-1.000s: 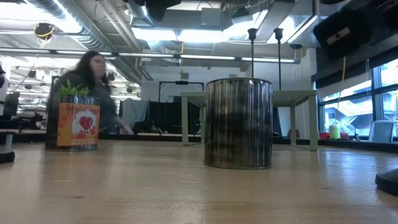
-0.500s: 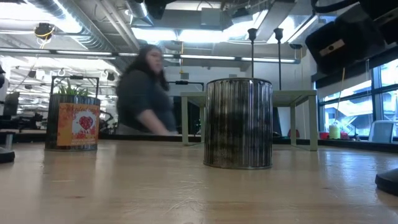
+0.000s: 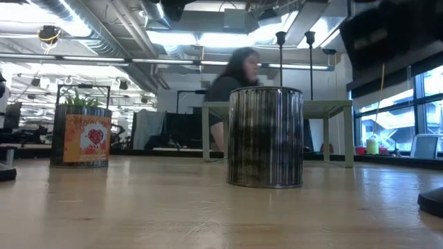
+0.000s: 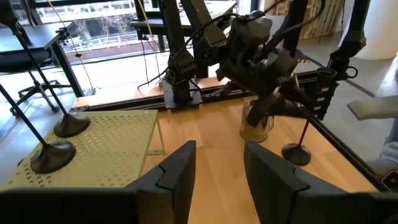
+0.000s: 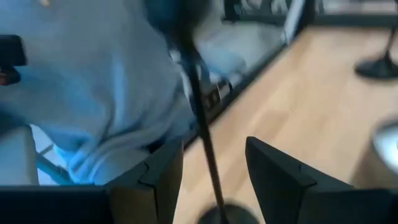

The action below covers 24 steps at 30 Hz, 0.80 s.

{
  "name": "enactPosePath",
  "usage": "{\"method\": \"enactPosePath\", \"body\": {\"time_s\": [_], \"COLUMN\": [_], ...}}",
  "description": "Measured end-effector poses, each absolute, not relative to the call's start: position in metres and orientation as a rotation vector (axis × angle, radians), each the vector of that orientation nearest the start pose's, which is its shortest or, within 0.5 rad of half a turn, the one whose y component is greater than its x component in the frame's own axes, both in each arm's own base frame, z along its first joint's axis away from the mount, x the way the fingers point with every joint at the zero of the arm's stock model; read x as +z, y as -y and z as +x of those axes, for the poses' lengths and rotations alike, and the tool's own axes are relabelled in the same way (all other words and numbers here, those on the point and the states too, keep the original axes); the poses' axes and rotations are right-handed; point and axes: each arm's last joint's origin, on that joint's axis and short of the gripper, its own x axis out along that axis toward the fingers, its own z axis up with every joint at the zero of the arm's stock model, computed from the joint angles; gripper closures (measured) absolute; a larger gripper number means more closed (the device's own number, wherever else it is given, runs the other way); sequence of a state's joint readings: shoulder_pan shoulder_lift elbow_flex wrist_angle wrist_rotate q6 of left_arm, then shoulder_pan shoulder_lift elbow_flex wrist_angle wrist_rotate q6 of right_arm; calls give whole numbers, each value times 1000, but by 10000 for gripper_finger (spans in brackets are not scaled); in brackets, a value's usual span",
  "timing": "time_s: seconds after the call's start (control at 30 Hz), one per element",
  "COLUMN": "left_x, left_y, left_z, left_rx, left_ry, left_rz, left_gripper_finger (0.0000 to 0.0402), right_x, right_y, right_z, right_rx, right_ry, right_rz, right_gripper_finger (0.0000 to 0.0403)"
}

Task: Pick & Place candle stick holders
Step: Put the right black candle holder on the shelf

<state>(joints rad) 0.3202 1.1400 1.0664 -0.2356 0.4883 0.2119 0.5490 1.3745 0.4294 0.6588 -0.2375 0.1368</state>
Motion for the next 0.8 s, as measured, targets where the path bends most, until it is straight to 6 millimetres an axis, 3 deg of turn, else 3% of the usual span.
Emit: {"method": "enactPosePath", "body": {"time_s": [0.3, 0.53, 0.8], "left_x": [357, 357, 357], "left_y": [-65, -65, -65], "left_z": [239, 239, 239], "left_rx": [-197, -197, -197], "left_ry": [-265, -265, -265], "left_rz": [99, 99, 99], "left_gripper_finger": [270, 270, 270], "right_x": [163, 174, 171], "right_y": [-151, -159, -159], "right_z": [218, 229, 229], "right_rx": [727, 729, 736], "right_ry": [-273, -226, -279], "right_rz": [31, 46, 67], "right_gripper_finger": [253, 269, 315]}}
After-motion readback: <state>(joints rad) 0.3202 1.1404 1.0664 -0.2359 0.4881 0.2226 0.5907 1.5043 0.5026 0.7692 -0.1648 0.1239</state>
